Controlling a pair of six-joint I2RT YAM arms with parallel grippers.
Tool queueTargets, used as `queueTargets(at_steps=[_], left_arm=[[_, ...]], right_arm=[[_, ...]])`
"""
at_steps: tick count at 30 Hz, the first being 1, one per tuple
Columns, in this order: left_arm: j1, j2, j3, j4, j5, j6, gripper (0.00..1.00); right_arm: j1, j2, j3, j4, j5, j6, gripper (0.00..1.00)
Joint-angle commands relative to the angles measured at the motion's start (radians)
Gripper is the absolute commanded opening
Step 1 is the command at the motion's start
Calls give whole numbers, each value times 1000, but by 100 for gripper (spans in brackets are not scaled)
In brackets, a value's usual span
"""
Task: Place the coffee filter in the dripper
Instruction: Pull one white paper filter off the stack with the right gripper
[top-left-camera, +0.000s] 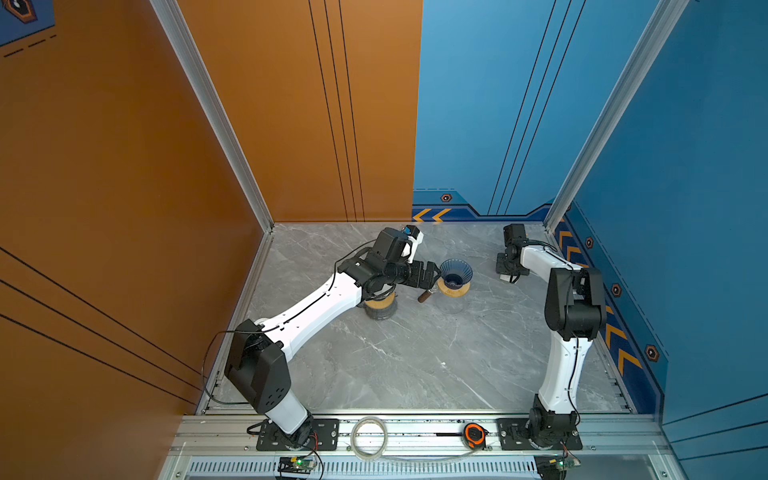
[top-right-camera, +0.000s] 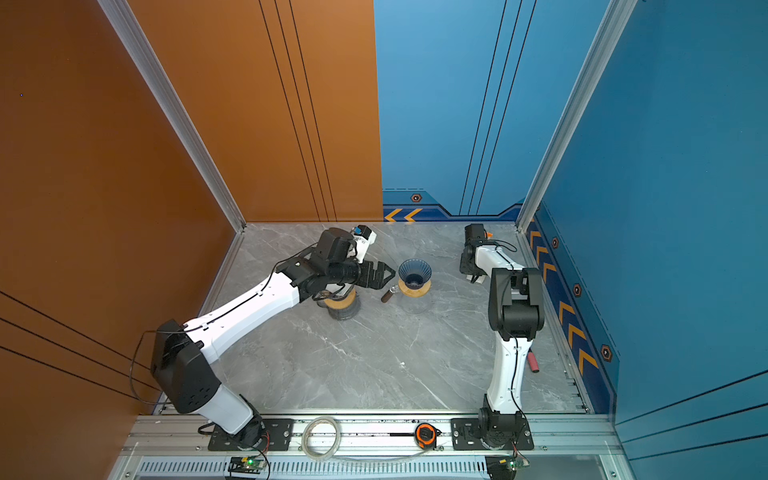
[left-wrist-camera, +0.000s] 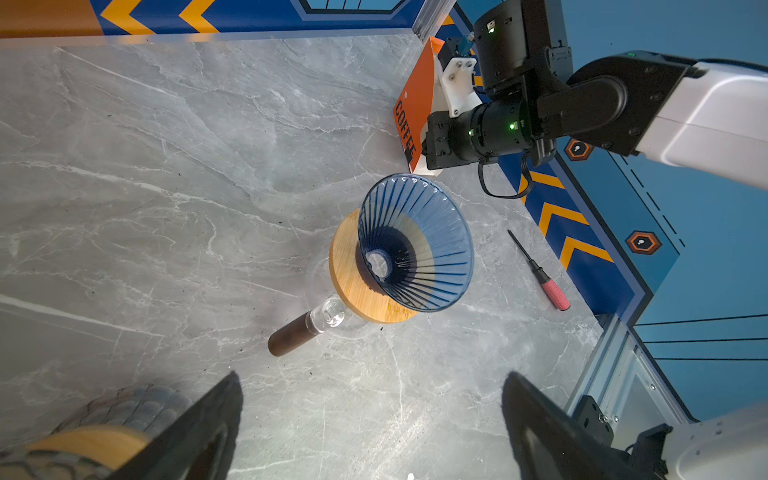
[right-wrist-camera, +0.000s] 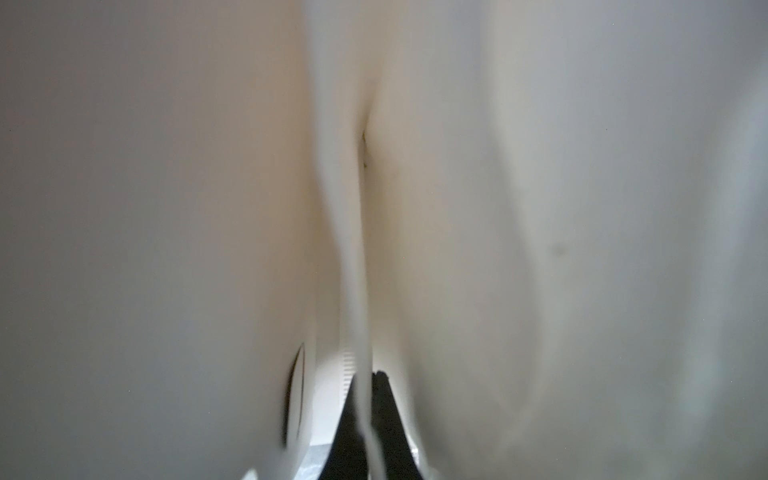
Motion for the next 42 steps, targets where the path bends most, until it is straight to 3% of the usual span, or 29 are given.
queueTargets(at_steps=[1, 20, 42], left_arm=[[7, -8, 8, -17, 21, -7, 98], [4, -18, 4, -18, 34, -3, 98], [-6, -14, 11, -19, 40, -3, 98]], right_arm=[[0, -74, -25, 14, 37, 12, 0], [15, -179, -75, -29, -7, 35, 0], [47, -250, -105, -73, 37, 35, 0]])
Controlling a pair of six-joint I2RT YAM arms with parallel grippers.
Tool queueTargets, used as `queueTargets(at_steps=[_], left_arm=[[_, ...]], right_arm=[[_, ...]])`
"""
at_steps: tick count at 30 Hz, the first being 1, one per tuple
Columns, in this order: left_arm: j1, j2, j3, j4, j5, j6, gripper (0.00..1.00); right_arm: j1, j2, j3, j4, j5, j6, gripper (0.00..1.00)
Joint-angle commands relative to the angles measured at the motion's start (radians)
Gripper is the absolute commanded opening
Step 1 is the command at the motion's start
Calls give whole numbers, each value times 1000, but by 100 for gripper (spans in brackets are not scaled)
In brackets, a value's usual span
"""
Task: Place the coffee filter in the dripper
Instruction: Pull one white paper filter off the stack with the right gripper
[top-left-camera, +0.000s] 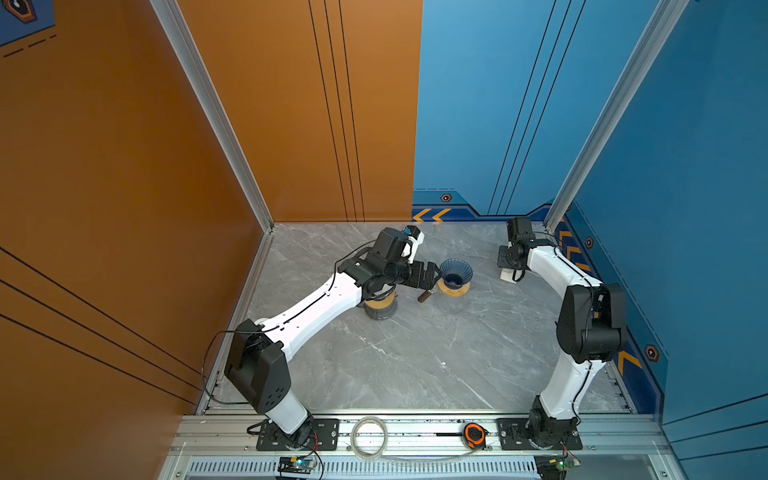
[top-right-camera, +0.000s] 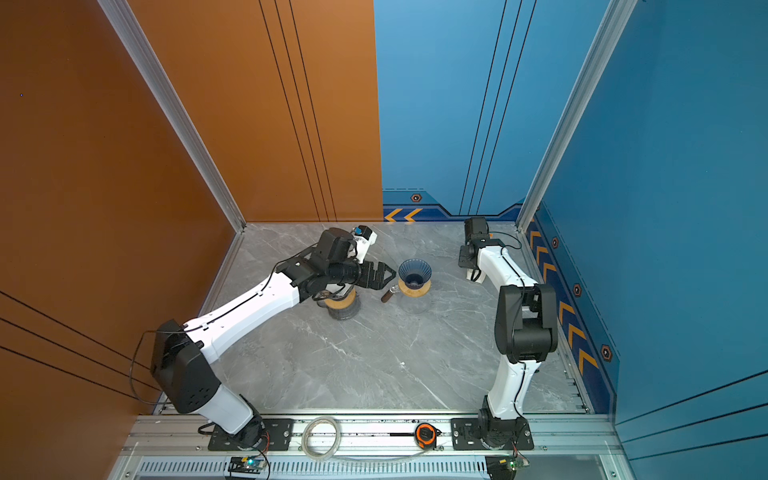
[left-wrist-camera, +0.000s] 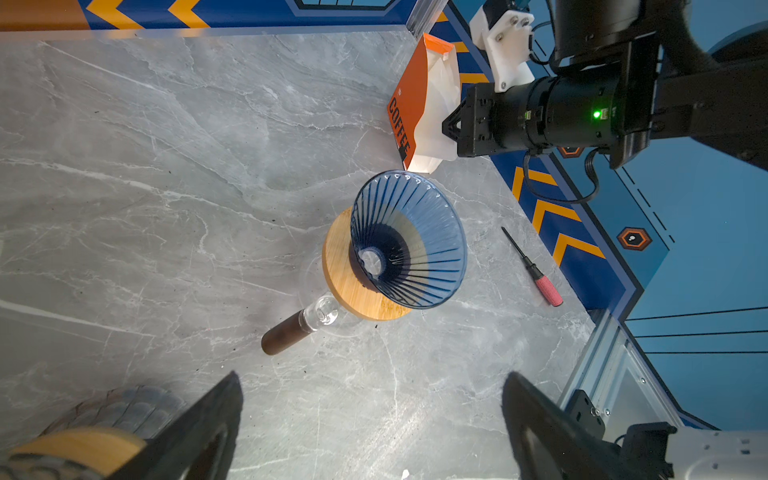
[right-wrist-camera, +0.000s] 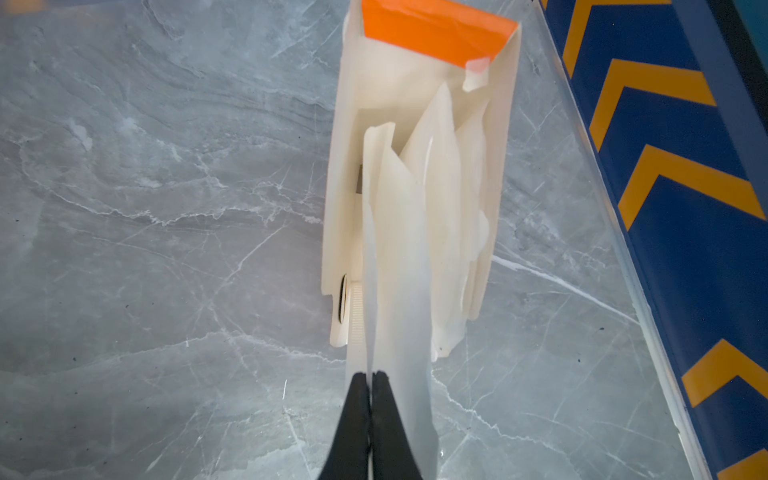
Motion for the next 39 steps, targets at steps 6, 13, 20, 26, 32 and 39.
queueTargets(at_steps=[6, 13, 20, 26, 32, 39], left_arm=[[-8, -1, 18, -18, 27, -2, 98], [-9, 10, 24, -18, 28, -2, 98], [-10, 17, 25, -18, 29, -4, 98], [-9, 17, 22, -18, 26, -5, 98], [-8, 17, 22, -18, 24, -7, 98], [-8, 18, 24, -21, 22, -7, 98]], right_arm=[[-9, -12, -12, -45, 28, 12, 0], [-19, 17, -6, -44, 12, 21, 1], [-27, 47, 16, -44, 15, 21, 6], [-30, 72, 37, -44, 14, 20, 12], [-33, 92, 48, -43, 12, 22, 16], [-36, 106, 65, -37, 19, 17, 3]])
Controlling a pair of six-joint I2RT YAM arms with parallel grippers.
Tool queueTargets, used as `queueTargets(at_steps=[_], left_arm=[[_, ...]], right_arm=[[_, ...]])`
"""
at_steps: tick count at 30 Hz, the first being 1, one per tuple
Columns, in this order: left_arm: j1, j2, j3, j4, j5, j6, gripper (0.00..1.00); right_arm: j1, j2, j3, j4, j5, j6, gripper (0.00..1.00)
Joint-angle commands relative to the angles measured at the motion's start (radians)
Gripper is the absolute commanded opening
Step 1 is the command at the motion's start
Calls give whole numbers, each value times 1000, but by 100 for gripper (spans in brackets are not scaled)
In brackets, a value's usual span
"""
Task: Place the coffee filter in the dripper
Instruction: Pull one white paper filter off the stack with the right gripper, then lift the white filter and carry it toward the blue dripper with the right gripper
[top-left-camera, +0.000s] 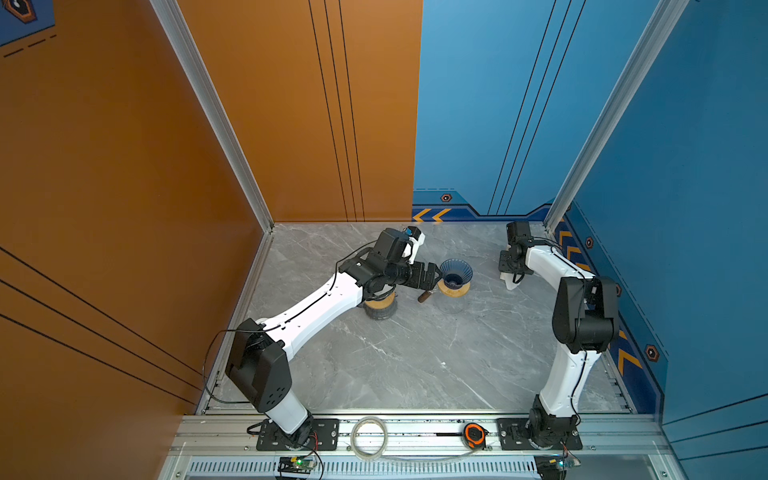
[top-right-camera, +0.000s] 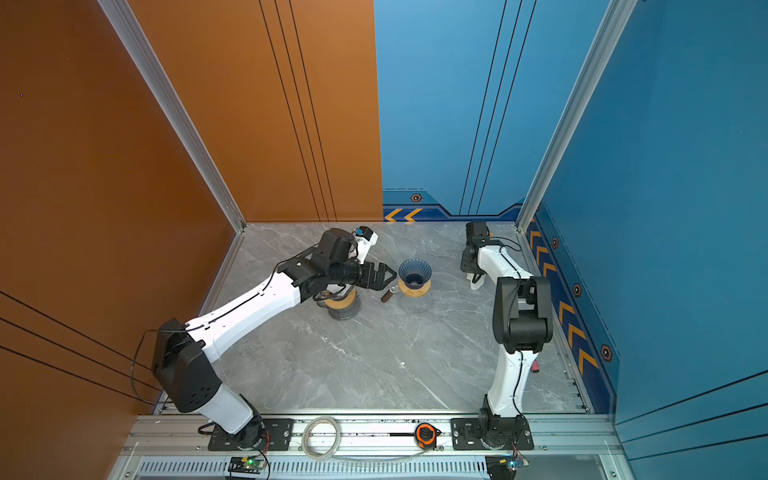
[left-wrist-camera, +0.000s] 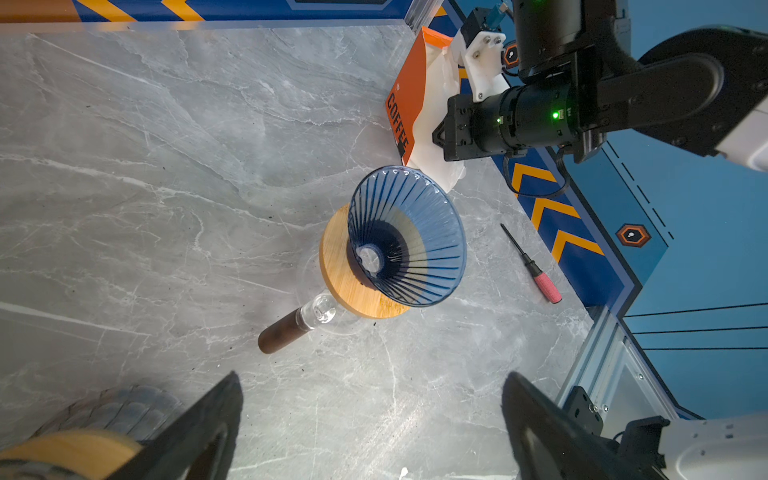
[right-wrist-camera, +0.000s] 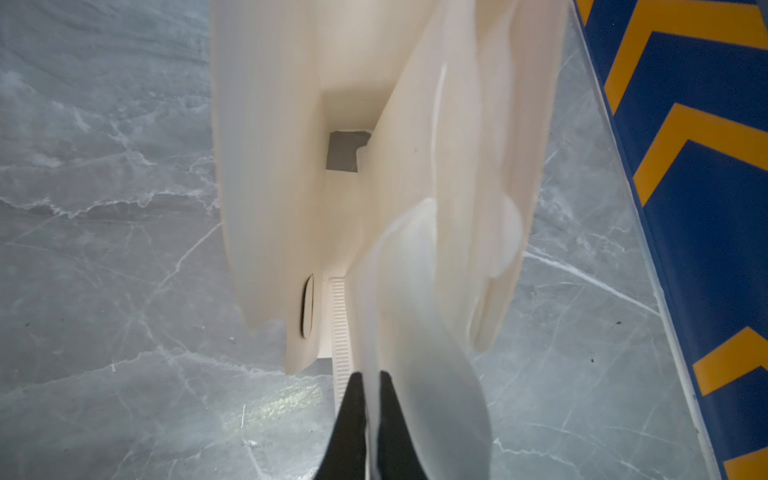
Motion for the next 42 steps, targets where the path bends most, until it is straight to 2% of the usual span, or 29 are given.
queueTargets(at_steps=[1, 11, 24, 33, 42], left_arm=[[-3, 10, 23, -19, 15, -6, 98], [-4, 10, 29, -22, 15, -6, 98], [-14, -12, 32, -22, 20, -3, 98], [-25, -44, 34, -21, 16, 4, 98], [-26, -82, 27, -32, 12, 24, 98]], right_arm=[[-7, 15, 31, -18, 13, 9, 1], [-6, -16, 13, -17, -6, 13, 0], [4, -203, -72, -70, -82, 40, 0], [26, -365, -66, -198, -173, 12, 0], [69, -441, 97, -452, -335, -79, 0]])
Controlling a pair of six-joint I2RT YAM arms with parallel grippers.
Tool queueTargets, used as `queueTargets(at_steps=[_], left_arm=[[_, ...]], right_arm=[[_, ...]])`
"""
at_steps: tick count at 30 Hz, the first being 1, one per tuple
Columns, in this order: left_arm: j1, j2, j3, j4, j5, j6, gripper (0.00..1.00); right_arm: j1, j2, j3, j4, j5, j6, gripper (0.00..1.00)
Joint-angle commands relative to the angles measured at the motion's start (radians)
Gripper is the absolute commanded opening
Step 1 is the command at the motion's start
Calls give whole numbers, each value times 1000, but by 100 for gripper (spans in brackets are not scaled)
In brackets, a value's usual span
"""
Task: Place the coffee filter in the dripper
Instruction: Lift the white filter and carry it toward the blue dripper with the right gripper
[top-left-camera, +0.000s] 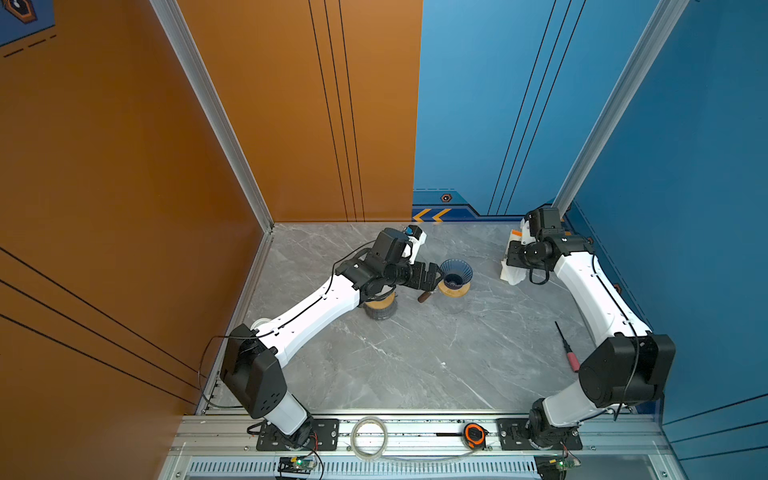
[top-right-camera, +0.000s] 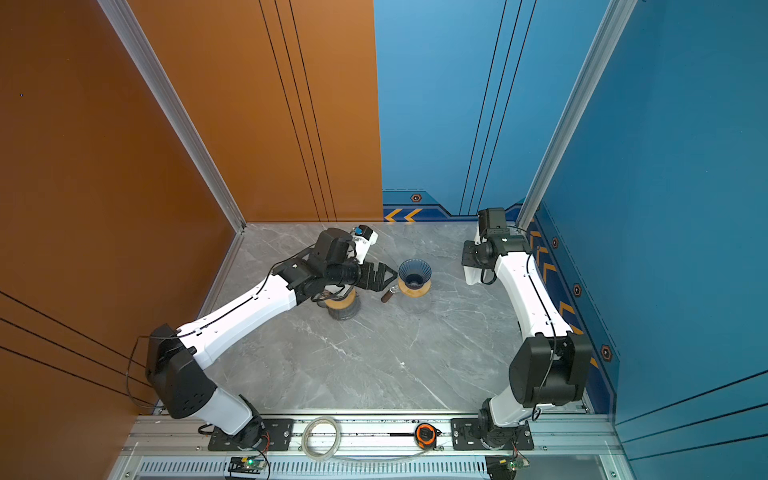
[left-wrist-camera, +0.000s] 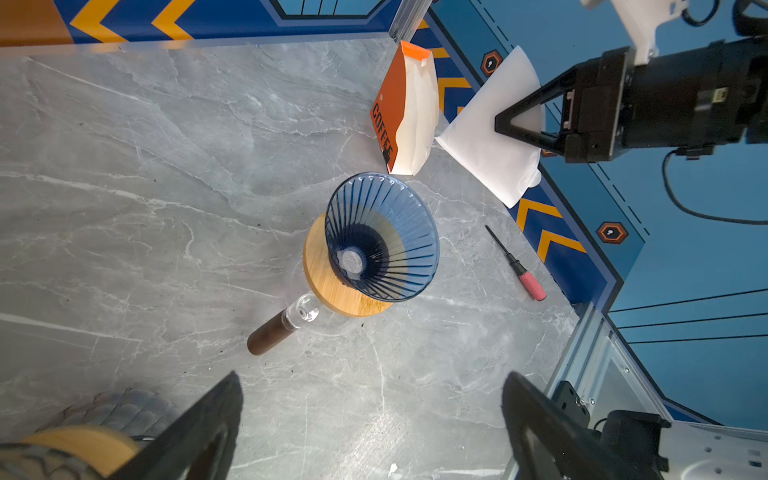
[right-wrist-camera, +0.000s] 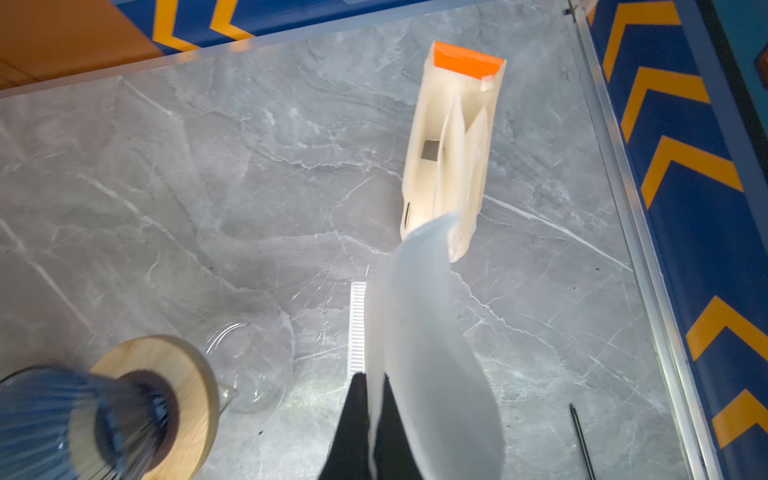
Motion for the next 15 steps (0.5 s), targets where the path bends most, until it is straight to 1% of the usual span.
queueTargets(at_steps=[1, 5, 9, 15], left_arm=[[-4, -35, 26, -33, 10, 24, 98], [0, -50, 16, -38, 8, 28, 98], [6, -70, -1, -46, 1, 28, 98], [21, -104, -34, -54, -3, 27, 98]], right_arm=[[33, -25, 92, -172, -76, -55, 0], [91, -18, 189, -276, -84, -86, 0], [151, -2, 270, -342, -97, -98, 0], [249, 79, 394, -407, -40, -84, 0]])
